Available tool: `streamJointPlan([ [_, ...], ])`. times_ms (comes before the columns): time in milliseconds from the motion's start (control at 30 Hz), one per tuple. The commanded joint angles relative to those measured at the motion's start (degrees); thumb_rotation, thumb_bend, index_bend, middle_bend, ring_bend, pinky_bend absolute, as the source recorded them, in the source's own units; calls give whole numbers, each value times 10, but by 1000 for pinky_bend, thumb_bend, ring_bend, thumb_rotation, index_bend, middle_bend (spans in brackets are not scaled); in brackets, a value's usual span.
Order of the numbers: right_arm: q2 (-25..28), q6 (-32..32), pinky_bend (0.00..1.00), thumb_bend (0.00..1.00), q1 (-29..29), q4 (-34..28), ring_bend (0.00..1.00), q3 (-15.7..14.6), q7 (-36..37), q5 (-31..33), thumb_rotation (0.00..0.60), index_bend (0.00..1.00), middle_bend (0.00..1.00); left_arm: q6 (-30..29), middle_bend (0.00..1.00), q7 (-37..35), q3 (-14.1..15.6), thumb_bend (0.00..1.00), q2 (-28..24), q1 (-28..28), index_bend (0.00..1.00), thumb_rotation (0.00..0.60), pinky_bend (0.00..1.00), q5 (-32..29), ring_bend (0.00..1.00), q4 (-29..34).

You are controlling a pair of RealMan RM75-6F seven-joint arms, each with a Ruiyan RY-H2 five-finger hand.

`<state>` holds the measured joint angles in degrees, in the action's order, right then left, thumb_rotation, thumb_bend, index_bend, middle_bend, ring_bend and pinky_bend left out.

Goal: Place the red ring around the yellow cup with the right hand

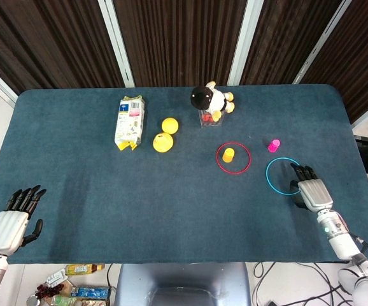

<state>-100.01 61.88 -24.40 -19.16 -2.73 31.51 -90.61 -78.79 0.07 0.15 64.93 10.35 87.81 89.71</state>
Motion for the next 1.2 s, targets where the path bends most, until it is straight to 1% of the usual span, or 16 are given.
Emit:
streamJointPlan([
  [33, 1, 1, 0, 492, 0, -1, 0, 1, -1, 0, 600, 642, 57, -1, 0, 0, 0, 524, 0, 0, 0, 600, 41, 1, 0, 0],
  [200, 2, 1, 0, 492, 1, -3, 0, 0, -2, 0, 600, 652, 57, -1, 0, -1, 1, 523, 0, -1, 0, 600, 42, 1, 0, 0],
  [400, 0, -1, 0, 492, 1, -3, 0, 1, -2, 1, 600, 689, 69, -1, 0, 0, 1, 524, 0, -1, 0, 600, 43, 2, 0, 0],
  [667, 1, 2, 0, 492, 1, -4, 0, 3, -2, 2, 600, 691, 70, -1, 0, -1, 1, 523, 0, -1, 0, 600, 42, 1, 0, 0],
  [1000, 0, 6, 0, 492, 0, -5, 0, 4, 1, 2, 600, 771, 98, -2, 0, -3, 1, 523, -1, -1, 0, 600, 42, 2, 0, 0],
  [1200, 0, 9, 0, 492, -5, -5, 0, 9, 2, 4, 600, 795, 103, -1, 0, -3, 1, 524, 0, 0, 0, 600, 42, 2, 0, 0],
])
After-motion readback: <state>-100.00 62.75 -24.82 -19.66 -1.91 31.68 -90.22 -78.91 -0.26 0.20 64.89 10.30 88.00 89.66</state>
